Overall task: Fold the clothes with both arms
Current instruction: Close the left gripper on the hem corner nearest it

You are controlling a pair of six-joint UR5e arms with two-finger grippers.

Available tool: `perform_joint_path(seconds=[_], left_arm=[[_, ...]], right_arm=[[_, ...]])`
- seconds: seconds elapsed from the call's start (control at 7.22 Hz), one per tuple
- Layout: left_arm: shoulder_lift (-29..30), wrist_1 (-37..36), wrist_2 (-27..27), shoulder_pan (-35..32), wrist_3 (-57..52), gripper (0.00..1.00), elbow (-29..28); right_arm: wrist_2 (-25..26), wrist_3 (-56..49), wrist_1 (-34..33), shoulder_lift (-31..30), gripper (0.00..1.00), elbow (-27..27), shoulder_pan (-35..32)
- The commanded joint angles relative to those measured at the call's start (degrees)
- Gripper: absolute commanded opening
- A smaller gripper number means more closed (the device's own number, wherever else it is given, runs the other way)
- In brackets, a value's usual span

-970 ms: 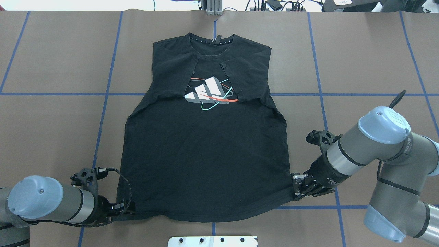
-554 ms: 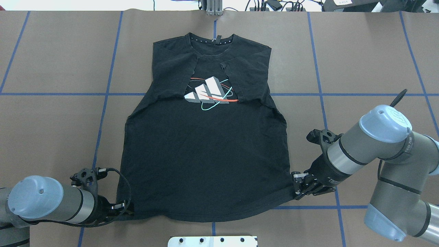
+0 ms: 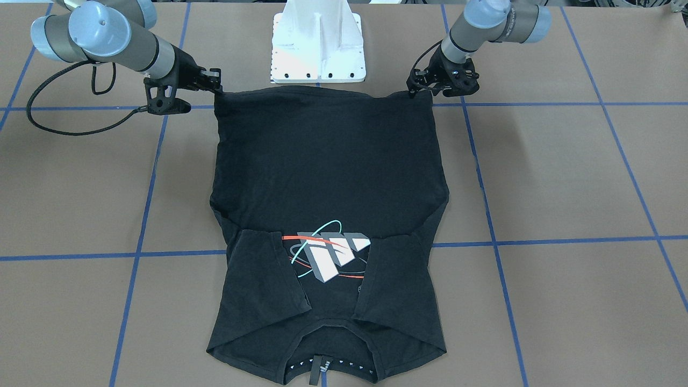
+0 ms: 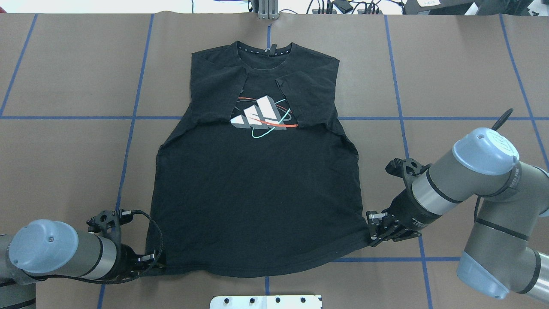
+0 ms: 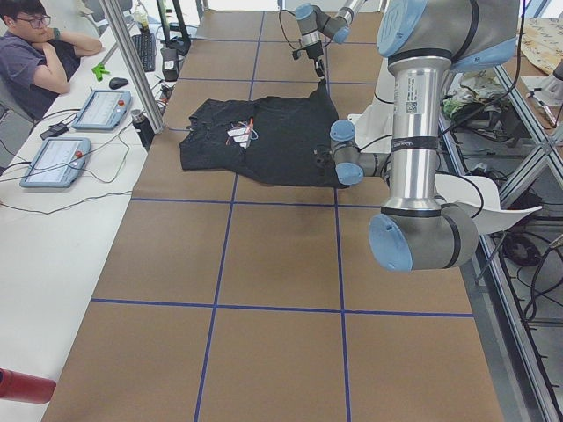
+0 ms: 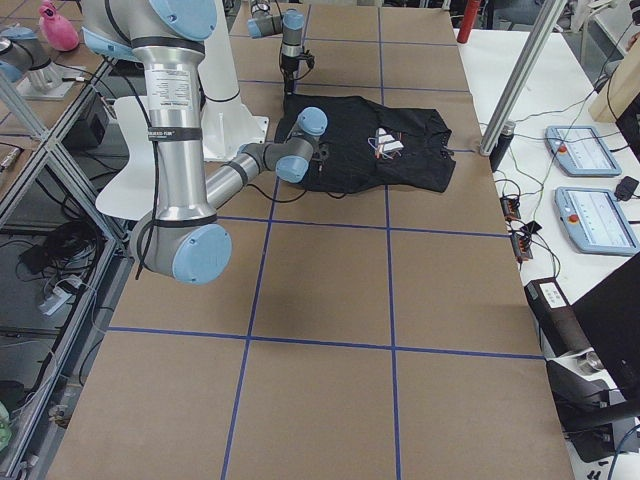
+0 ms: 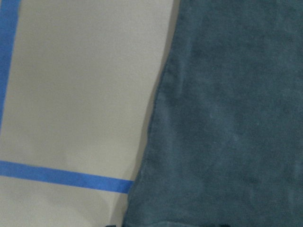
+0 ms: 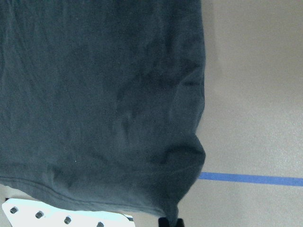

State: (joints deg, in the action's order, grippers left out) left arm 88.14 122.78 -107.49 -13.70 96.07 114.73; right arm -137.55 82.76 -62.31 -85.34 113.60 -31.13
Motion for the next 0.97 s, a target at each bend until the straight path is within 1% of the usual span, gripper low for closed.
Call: perform_joint_path(seconds=[0.0,0.28,0.42,0.55,0.69,0.83], left_arm=[[0.0,0.0,0.0,0.1,0.0,0.77,0.0],[0.1,0.0,0.0,0.0,0.1,0.65,0.1],[0.1,0.0,0.0,0.0,0.1,0.53,0.1],[0.1,0.0,0.0,0.0,0.1,0.40,0.1],[0.1,0.0,0.0,0.0,0.1,0.23,0.1],[0.1,0.0,-0.1,0.0,0.1,0.03,0.4]], right_arm=[[0.0,-0.1,0.0,0.0,0.00,0.0,-0.2],[0.0,-0.1,0.0,0.0,0.00,0.1,-0.4],[0.0,-0.1,0.0,0.0,0.00,0.1,-0.4],[0.0,-0.1,0.0,0.0,0.00,0.2,-0.4],[0.0,-0.1,0.0,0.0,0.00,0.1,-0.4],[0.0,-0.2,0.0,0.0,0.00,0.1,-0.4]])
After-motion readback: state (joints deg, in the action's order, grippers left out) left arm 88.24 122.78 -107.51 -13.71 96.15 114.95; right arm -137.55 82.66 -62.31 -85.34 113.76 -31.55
